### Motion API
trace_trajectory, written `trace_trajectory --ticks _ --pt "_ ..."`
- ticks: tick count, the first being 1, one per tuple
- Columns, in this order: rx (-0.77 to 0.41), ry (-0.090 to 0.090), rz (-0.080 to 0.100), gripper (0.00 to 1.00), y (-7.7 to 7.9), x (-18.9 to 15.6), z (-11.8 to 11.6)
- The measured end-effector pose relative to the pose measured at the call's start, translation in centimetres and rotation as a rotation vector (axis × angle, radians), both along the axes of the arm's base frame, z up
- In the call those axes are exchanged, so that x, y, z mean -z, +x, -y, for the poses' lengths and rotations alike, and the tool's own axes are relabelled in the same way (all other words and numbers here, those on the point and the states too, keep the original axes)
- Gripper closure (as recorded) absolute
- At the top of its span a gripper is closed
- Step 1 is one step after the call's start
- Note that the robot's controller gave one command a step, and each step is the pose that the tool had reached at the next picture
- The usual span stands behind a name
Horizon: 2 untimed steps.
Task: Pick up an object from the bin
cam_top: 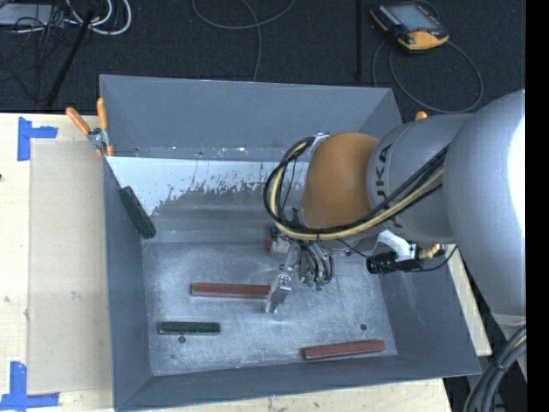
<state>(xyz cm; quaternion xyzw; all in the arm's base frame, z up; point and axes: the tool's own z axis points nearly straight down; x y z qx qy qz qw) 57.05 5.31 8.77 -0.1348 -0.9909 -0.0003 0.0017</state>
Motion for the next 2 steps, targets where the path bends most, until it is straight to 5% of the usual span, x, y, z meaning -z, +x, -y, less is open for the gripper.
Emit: trace_trajectory --ticks 1,2 --pt "-0.111 0.000 0.017 1.00 0.69 1.16 -4.28" --pt "-0.111 0.000 0.017 1.00 0.69 1.16 -4.28"
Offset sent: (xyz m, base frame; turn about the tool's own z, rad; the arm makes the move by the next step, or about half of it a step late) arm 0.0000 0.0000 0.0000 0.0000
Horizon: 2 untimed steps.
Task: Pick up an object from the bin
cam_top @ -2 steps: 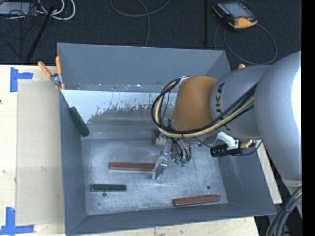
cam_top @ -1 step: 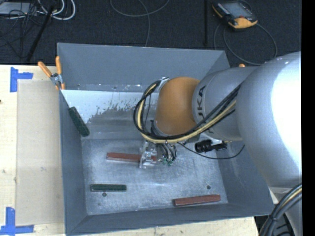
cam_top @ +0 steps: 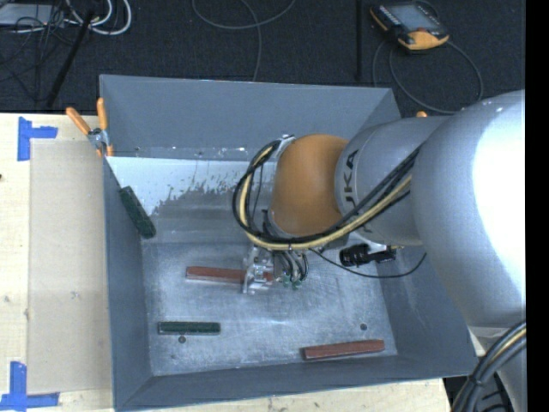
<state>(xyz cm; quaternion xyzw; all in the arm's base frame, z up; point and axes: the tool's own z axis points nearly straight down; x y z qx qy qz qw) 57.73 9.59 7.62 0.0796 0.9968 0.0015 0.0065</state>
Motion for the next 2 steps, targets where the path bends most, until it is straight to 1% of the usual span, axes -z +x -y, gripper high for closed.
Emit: trace_trajectory --ticks 1,2 --pt "-0.091 -0.002 -0.015 1.00 0.5 -1.0 0.6" --pt "-0.011 -0.002 -0.012 1.00 -0.2 -14.6 0.2"
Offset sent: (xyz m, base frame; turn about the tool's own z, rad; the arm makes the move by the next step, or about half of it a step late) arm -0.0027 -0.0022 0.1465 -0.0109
